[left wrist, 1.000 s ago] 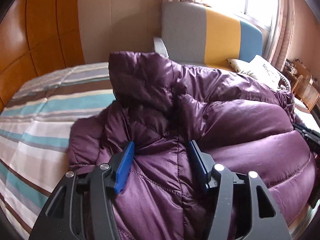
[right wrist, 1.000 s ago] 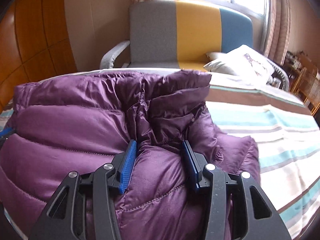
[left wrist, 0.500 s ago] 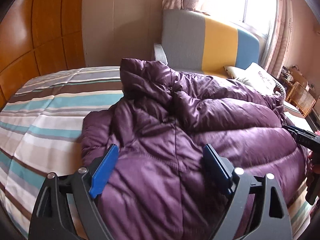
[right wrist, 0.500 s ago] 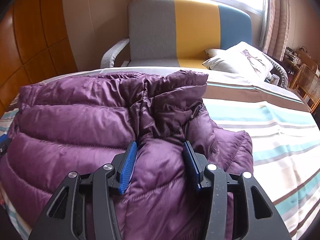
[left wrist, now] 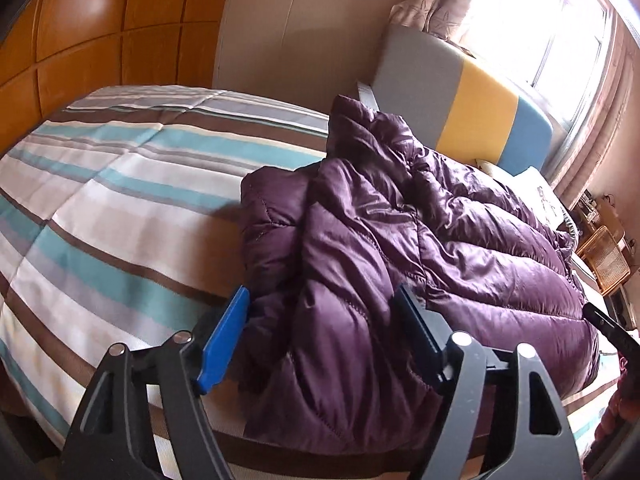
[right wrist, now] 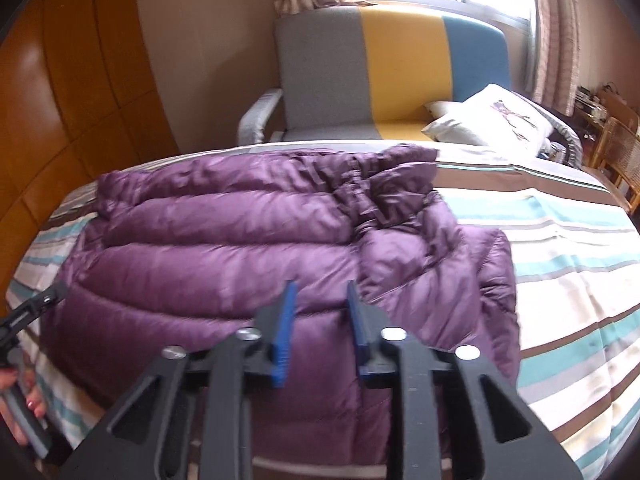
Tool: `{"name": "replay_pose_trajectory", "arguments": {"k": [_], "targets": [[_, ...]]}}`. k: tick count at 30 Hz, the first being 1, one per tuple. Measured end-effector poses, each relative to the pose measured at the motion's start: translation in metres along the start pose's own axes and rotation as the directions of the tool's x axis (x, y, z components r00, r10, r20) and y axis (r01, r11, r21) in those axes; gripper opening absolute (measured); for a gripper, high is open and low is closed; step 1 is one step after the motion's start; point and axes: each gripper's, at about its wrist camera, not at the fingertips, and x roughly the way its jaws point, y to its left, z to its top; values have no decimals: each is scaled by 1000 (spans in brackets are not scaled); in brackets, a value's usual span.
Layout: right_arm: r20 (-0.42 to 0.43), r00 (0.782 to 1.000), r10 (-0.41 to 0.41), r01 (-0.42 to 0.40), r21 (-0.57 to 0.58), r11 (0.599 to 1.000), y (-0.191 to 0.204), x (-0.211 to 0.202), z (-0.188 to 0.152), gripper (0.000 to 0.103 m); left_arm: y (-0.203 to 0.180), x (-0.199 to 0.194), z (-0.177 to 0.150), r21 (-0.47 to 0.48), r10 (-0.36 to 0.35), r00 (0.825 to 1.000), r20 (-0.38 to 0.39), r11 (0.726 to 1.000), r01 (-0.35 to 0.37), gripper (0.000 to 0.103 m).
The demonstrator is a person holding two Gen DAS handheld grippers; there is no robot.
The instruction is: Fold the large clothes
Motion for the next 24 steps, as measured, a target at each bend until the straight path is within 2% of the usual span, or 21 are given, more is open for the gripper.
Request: {"name": "replay_pose_trajectory", "arguments": {"k": [2, 3, 4, 8, 12, 14, 19, 21, 24], "targets": [[2, 999, 32, -32, 0, 999, 8, -4, -3, 17, 2, 0, 0, -3, -6, 1000, -5, 1000, 6, 69], [4, 999, 45, -45, -1, 999, 11, -5, -3, 9, 3, 0, 0, -8, -7, 1000, -8, 1000, 7, 69], [5, 998, 67, -67, -5, 998, 16, -8, -5, 6, 5, -1, -1, -18, -8, 1000, -9, 1000, 8, 68], [16, 991, 136, -136, -21, 991, 39, -17, -7, 6, 11, -5, -2, -67, -8, 1000, -5, 998, 7, 67], [5, 985, 172, -172, -62, 983, 61, -15, -8, 6, 12, -4, -4, -78, -8, 1000, -15, 997, 7, 68], [-9, 986, 164, -165, -77, 983, 67, -9, -10, 6, 13, -1, -4, -86, -20, 999, -31, 996, 17, 68], [-135, 988, 72, -90, -133, 987, 76, 38, -30, 6, 13, 10, -4, -92, -61, 996, -68, 994, 55, 72], [-122, 991, 49, -68, -162, 984, 79, 46, -36, 6, 11, 13, -4, -82, -60, 995, -73, 995, 54, 72], [-131, 990, 49, -66, -130, 989, 78, 47, -34, 6, 12, 16, -3, -89, -64, 995, -76, 994, 57, 72]]}}
